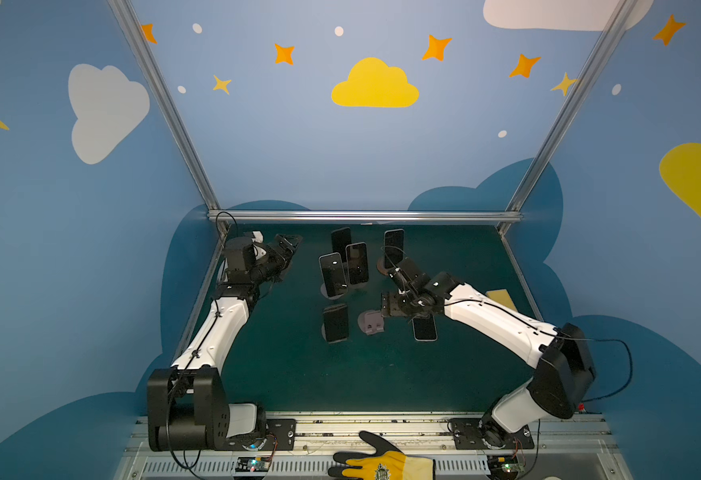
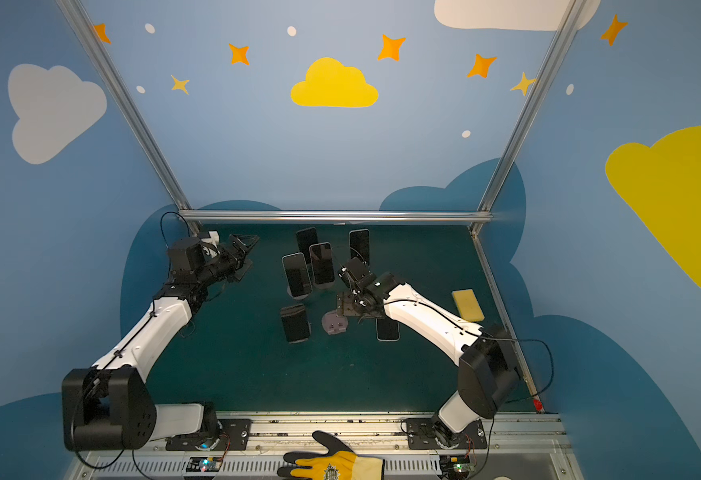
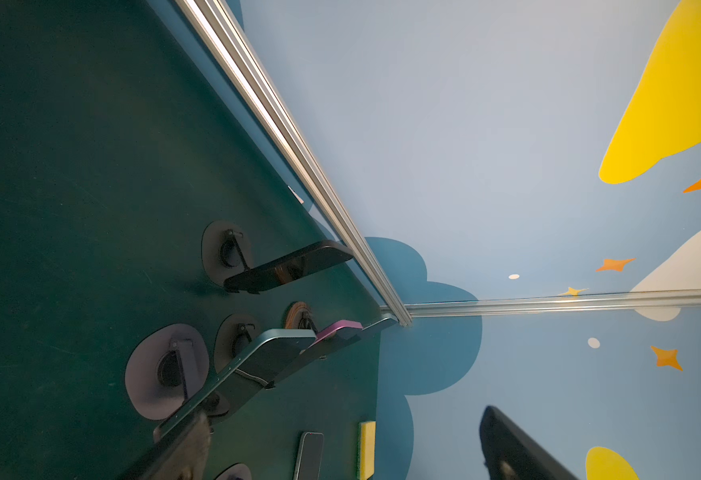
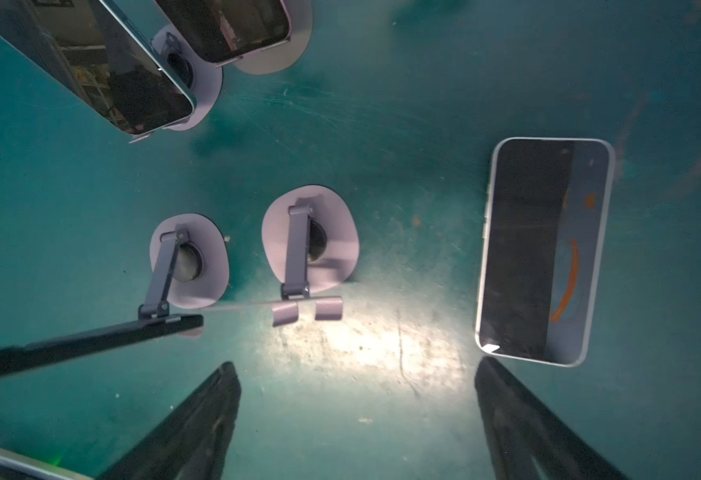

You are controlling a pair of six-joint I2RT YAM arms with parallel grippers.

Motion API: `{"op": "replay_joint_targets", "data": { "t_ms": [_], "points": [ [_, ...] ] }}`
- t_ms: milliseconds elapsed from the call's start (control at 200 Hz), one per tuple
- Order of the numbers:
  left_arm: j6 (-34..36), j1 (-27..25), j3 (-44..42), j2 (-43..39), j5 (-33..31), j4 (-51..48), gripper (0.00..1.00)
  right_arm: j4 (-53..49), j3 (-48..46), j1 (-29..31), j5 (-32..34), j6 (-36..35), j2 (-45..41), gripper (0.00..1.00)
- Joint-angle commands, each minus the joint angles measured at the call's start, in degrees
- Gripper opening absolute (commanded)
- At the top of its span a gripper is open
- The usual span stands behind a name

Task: Remove the phone from the phone stand

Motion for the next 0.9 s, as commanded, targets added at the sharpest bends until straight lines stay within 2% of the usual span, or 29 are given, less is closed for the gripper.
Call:
{"op": "replay_joint_targets", "data": {
  "t_ms": [0,160,395,891],
  "points": [
    [0.7,0.3,0.8,-0.3,-0.1,0.7,1.0,0.3,2.9,2.6,-0.5,0.6,2.9,0.89],
    [0.6,0.2,0.7,-0.3,0.0,0.7,1.0,0.7,5.1,5.0,-0.7,-0.4,6.8,0.89],
    [0.3,0.2,0.6,0.0,0.1,0.7,1.0,0.9,7.1,5.3,0.6,0.0,12.3,0.89],
    [-0.8,0.3,0.5,0.8,0.9,1.5,1.0,2.4,8.3,6.6,4.4,0.3,17.4,0.7]
  ]
}}
